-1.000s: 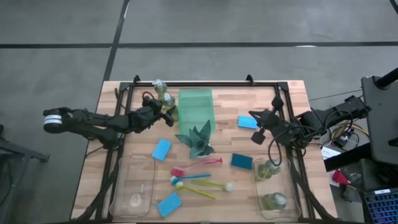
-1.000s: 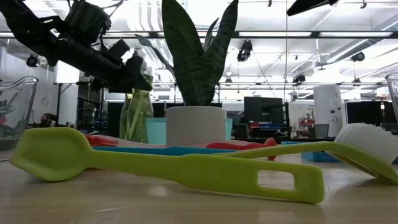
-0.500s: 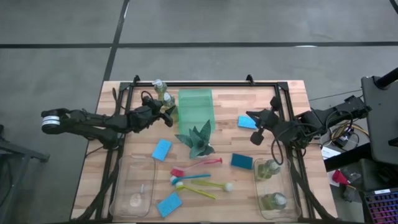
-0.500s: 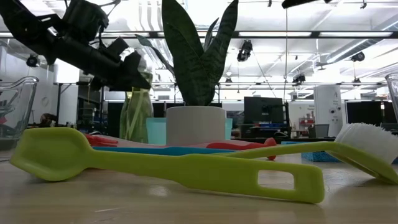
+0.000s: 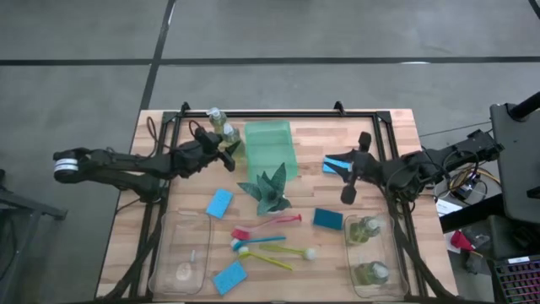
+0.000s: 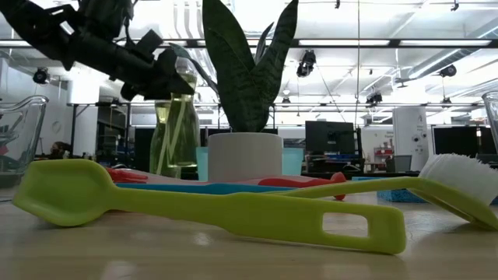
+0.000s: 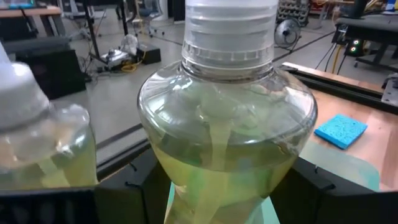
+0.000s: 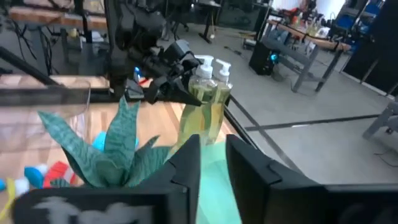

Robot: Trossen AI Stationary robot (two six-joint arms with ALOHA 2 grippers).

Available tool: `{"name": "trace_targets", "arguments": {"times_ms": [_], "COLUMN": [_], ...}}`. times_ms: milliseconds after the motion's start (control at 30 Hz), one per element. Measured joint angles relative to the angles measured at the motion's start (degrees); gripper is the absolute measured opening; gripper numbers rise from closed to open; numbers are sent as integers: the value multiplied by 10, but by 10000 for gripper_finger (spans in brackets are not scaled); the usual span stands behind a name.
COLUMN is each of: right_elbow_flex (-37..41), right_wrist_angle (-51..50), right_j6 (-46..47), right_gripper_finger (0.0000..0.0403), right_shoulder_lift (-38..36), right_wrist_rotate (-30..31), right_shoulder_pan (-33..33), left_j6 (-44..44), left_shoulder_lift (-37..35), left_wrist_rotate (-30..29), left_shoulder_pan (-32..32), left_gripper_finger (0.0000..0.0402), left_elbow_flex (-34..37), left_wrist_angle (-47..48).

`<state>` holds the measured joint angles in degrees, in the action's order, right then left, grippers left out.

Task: Pick & Place Kitchen Sink Supplies
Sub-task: Put the yellow soap dispenser into the right transparent bin

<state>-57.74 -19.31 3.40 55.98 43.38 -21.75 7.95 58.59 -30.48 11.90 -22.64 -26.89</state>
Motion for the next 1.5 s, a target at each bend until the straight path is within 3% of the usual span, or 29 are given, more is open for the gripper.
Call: {"name": "trace_targets", "arguments": {"times_ms": [333, 600, 967, 1167, 1500], "right_elbow_flex": [0, 0, 0, 0, -2], "right_wrist_angle": [39, 92, 125, 151, 155], "right_j6": [-30, -41, -62, -75, -81], "right_gripper_finger": [164, 170, 222, 240, 227], "right_shoulder_lift": [2, 6, 13, 20, 34], "right_wrist_rotate": [-9, -186, -227, -269, -304], "right_shoulder_pan": [15, 65, 122, 178, 218], "left_j6": [-24, -26, -105, -131, -166], "left_shoulder_lift": [-35, -50, -41, -7, 93], "left_wrist_rotate": [23, 156, 189, 206, 223], "left_shoulder_pan": [0, -4, -8, -8, -7], "left_gripper_finger": [218, 218, 218, 218, 218], "left_elbow_flex": [-41, -129, -217, -247, -355], "left_wrist_angle": [76, 186, 228, 227, 223]}}
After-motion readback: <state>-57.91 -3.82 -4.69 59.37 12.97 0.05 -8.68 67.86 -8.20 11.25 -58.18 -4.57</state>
